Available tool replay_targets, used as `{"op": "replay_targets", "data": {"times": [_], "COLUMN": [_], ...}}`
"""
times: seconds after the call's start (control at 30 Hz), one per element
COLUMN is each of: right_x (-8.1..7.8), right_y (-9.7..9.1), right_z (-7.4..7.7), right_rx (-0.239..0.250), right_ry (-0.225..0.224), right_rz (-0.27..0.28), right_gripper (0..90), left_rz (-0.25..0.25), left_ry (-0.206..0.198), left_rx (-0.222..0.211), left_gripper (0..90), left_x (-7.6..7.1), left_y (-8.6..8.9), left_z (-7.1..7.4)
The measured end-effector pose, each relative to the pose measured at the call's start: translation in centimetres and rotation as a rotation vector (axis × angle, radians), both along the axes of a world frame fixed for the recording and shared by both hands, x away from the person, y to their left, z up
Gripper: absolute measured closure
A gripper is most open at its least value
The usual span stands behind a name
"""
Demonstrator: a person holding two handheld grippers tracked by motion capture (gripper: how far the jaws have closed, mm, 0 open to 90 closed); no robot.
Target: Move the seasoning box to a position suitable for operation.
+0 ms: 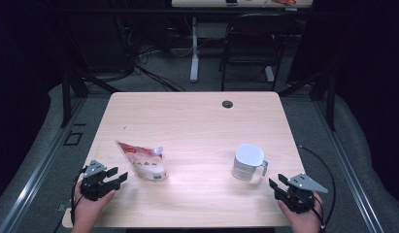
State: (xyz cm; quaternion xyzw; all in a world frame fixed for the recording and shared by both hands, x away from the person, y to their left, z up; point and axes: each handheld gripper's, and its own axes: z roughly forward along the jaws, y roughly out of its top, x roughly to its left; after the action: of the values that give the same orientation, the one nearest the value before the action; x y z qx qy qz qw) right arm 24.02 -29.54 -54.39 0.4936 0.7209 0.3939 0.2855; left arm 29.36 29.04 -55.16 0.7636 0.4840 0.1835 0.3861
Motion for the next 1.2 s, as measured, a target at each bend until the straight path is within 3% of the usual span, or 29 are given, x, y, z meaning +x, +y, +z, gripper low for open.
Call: {"op": "replay_targets", "data": {"times": [0.2, 0.37, 0.53, 0.87, 1.1, 1.2], "right_x": [0.0, 0.1, 0.6, 1.3, 3.1, 3.8], "right_y": [0.1, 0.8, 1.3, 2.1, 2.5, 3.0], "right_z": [-0.1, 0.1, 0.2, 0.1, -0.5, -0.6], "right_rx": [0.018, 0.001, 0.018, -0.034, -0.055, -0.075], "right_ry": [0.029, 0.014, 0.005, 0.008, 0.042, 0.035], "right_rz": [0.010, 0.010, 0.036, 0.009, -0.001, -0.016], "right_gripper": [54.8, 55.7, 57.0, 54.8, 57.6, 59.4], "left_rz": [-0.001, -0.004, 0.001, -0.006, -0.003, -0.007], "left_ry": [0.002, -0.004, -0.012, -0.016, -0.010, -0.012], "left_rx": [-0.011, 0.000, -0.001, 0.001, -0.001, 0.002], "left_gripper": [50.2, 49.9, 49.6, 49.8, 49.9, 49.9], "left_x": [-0.1, -0.5, -1.0, -1.3, -0.8, -0.8], "left_y": [0.0, -0.2, 0.1, 0.1, 0.0, 0.0], "left_z": [0.0, 0.0, 0.1, 0.3, 0.0, 0.0]}}
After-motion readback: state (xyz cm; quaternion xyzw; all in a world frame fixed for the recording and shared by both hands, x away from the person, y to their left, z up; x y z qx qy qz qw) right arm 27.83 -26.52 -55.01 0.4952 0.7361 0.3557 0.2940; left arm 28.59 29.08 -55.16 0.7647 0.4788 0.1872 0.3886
